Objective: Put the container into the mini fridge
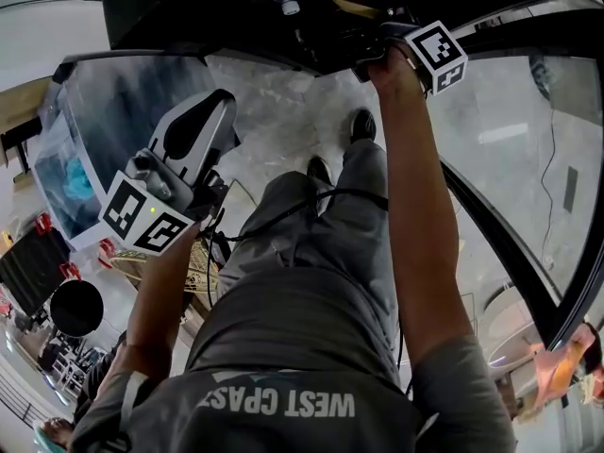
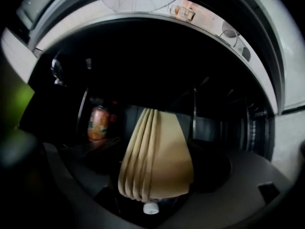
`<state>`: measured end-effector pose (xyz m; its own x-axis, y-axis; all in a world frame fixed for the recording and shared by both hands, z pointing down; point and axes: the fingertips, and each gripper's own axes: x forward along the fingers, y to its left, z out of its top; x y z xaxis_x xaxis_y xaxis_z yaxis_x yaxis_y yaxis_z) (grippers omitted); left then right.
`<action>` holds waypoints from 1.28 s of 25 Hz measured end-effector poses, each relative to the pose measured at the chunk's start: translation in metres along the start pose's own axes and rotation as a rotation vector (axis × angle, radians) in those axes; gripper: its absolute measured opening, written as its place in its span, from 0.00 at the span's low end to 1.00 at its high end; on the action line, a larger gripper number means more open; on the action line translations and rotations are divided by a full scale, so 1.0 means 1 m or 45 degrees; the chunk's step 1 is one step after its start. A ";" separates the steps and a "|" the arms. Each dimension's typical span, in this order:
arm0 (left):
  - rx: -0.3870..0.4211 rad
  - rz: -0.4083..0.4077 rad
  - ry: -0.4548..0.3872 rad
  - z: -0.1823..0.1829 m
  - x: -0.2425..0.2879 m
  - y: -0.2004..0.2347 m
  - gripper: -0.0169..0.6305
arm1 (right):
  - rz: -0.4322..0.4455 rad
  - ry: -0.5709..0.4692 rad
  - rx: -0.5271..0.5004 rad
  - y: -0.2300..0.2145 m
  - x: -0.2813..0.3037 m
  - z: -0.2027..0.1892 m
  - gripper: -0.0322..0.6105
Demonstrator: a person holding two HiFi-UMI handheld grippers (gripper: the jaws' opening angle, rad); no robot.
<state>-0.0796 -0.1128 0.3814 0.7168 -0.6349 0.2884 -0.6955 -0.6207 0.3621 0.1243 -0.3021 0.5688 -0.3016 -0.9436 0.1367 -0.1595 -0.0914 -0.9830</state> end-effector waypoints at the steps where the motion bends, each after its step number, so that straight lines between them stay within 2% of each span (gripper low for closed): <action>1: -0.004 0.002 -0.003 0.000 0.000 0.000 0.07 | 0.020 -0.023 -0.003 0.005 -0.001 0.000 0.69; 3: -0.011 0.003 -0.010 0.002 -0.001 -0.002 0.07 | 0.057 -0.075 -0.020 0.013 -0.008 0.003 0.70; 5: -0.015 0.015 -0.014 0.004 -0.002 -0.001 0.07 | 0.036 -0.102 -0.022 0.010 -0.015 0.004 0.70; 7: -0.022 0.041 -0.021 0.005 -0.006 0.003 0.07 | -0.048 -0.125 0.050 -0.005 -0.017 0.002 0.70; 10: -0.059 0.058 -0.033 0.001 -0.011 0.002 0.07 | -0.228 -0.259 0.165 -0.026 -0.032 0.019 0.70; 12: -0.079 0.076 -0.048 0.003 -0.016 0.001 0.07 | -0.290 -0.333 0.150 -0.021 -0.030 0.030 0.70; 14: -0.088 0.075 -0.067 0.008 -0.022 0.000 0.07 | -0.289 -0.371 0.092 -0.005 -0.020 0.039 0.70; 16: -0.086 0.072 -0.086 0.013 -0.030 0.001 0.07 | -0.287 -0.352 0.038 0.006 -0.006 0.039 0.70; 20: -0.103 0.111 -0.135 0.023 -0.050 0.004 0.07 | -0.367 -0.297 -0.003 -0.002 -0.001 0.025 0.70; 26: -0.117 0.181 -0.145 0.043 -0.094 0.014 0.07 | -0.333 -0.290 0.046 -0.010 -0.015 0.010 0.70; 32: -0.118 0.166 -0.166 0.060 -0.095 0.011 0.07 | -0.348 -0.207 -0.015 0.012 -0.046 0.014 0.70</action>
<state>-0.1583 -0.0869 0.3051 0.6044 -0.7648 0.2233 -0.7697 -0.4882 0.4113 0.1498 -0.2645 0.5494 -0.0918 -0.9232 0.3732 -0.2249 -0.3459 -0.9109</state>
